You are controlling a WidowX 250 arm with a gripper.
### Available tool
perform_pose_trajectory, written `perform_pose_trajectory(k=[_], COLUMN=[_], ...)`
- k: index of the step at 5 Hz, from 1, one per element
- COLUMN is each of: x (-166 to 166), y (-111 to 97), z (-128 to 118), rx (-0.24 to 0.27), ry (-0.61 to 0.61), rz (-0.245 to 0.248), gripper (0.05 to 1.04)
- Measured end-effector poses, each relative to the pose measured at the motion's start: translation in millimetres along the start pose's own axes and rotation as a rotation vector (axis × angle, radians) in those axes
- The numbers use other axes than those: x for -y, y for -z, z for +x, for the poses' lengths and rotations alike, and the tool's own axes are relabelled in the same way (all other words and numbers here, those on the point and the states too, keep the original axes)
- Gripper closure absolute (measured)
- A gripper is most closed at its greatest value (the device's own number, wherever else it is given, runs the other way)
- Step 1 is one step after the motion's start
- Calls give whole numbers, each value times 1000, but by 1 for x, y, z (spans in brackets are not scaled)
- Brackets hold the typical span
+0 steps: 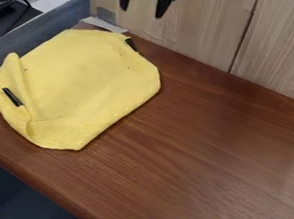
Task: Unfold the cloth from bottom to top
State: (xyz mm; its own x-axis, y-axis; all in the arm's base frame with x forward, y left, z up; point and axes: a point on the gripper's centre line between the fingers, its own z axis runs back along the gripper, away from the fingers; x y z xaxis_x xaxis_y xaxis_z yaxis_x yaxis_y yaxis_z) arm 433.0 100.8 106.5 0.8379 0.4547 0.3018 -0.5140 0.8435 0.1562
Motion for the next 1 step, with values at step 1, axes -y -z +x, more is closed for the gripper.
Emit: perform_pose_trajectory(k=[1], x=[0], y=[0], z=[-1], rx=[-1], ry=[2], rz=[0], gripper=[84])
